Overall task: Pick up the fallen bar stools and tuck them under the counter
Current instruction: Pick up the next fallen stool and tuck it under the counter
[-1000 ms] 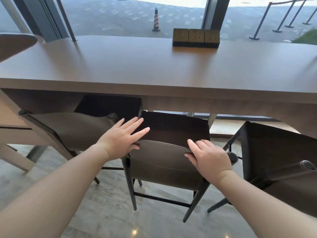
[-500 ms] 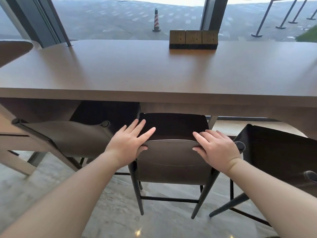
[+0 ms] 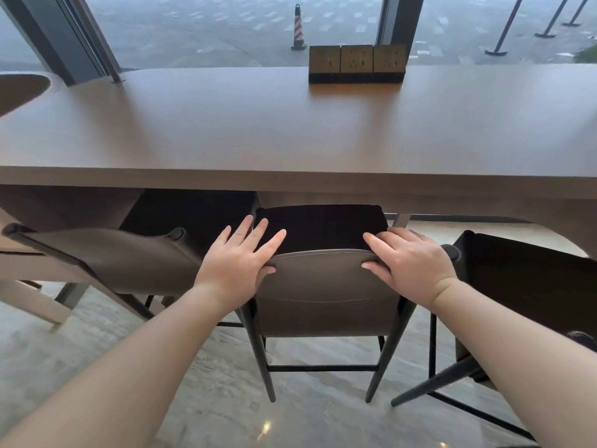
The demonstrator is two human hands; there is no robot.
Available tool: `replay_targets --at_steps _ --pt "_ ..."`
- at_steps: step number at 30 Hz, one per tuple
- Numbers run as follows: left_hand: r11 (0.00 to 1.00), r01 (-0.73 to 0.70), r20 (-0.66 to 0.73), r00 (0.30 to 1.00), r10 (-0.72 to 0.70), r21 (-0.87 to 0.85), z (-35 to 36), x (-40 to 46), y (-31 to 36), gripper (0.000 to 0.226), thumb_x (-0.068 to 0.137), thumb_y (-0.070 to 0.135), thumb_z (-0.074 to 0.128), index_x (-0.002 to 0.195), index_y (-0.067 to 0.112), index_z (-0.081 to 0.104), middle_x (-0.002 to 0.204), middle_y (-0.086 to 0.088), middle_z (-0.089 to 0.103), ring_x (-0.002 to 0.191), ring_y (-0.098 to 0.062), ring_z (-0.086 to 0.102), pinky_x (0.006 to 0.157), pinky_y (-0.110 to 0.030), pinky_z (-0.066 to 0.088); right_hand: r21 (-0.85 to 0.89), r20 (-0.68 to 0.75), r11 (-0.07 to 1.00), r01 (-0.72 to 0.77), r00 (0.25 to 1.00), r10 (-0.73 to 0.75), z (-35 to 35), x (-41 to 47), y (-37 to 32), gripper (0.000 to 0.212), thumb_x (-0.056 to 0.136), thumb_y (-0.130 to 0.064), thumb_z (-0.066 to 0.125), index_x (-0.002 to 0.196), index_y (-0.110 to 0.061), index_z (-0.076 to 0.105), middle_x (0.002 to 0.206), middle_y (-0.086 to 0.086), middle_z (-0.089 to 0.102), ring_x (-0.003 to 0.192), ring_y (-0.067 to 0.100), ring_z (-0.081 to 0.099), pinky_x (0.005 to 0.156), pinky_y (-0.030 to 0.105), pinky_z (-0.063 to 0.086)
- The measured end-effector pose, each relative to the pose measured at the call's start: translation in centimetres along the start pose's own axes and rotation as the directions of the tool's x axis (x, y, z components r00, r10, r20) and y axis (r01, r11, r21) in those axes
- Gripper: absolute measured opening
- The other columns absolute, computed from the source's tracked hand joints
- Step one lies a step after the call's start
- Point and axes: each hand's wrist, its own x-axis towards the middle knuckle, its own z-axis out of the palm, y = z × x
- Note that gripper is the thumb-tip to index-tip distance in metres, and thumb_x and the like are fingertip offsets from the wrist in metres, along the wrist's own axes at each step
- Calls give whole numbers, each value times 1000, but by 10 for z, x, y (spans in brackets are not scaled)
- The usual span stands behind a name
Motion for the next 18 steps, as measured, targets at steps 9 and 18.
replay_targets --at_steps 9,18 --pt "995 -87 -116 989 91 38 14 -22 5 50 98 40 50 145 20 46 140 -13 56 133 -36 47 105 -53 39 12 89 998 -57 994 55 -11 -21 -22 41 91 -41 65 120 -11 65 78 4 67 69 27 64 47 34 50" --pt "998 -62 -82 995 63 11 18 -65 18 52 98 42 48 145 20 46 143 -14 53 134 -35 46 105 -53 40 7 129 994 -112 985 110 -14 -57 -58 41 90 -41 64 118 -11 66 86 6 68 79 28 66 54 33 50"
